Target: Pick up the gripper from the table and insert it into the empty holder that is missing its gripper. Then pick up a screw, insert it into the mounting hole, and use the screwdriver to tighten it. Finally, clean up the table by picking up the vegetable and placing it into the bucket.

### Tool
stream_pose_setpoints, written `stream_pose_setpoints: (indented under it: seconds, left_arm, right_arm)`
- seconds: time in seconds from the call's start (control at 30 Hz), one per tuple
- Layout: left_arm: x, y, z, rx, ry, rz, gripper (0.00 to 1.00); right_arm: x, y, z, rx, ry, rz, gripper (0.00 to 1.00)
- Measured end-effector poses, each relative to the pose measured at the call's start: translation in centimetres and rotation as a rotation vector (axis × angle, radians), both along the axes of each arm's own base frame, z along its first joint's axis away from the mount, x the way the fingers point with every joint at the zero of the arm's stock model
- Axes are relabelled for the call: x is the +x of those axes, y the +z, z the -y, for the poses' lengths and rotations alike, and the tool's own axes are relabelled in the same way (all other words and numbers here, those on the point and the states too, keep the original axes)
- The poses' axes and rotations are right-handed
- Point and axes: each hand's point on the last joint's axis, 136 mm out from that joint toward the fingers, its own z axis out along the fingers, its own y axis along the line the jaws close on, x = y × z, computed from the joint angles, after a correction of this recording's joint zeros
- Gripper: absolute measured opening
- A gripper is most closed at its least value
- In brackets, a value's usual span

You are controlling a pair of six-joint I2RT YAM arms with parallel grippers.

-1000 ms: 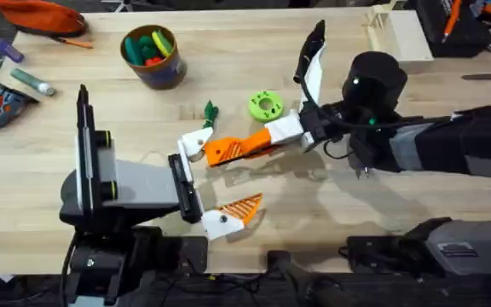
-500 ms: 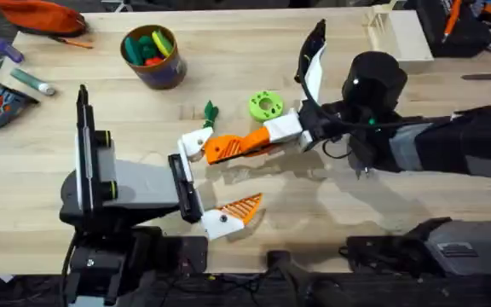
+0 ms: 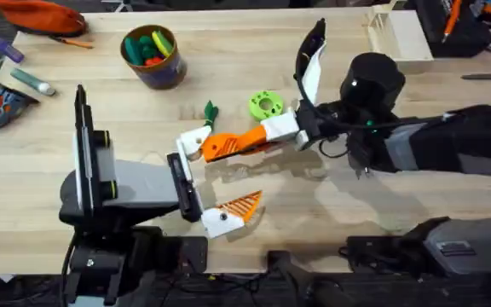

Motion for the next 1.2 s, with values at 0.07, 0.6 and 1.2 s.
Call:
stream_pose_setpoints:
  seconds: [0.07,0.6,1.2]
  left_arm:
    - [0.0,0.0,0.0,0.000,0.001,0.000,0.986]
    - [-0.1,0.0,0.1,0.003,-0.009,0.011,0.985]
    - [-0.1,0.0,0.0,0.000,-0.008,0.002,0.985]
  right_arm:
    - [0.2,-0.1,-0.1,0.010,0.001,0.008,0.014]
    - [0.6,0.5,-1.8,0.015,0.020,-0.021,0.012]
    - [1.0,-0.1,-2.1,0.020,0.026,-0.018,0.012]
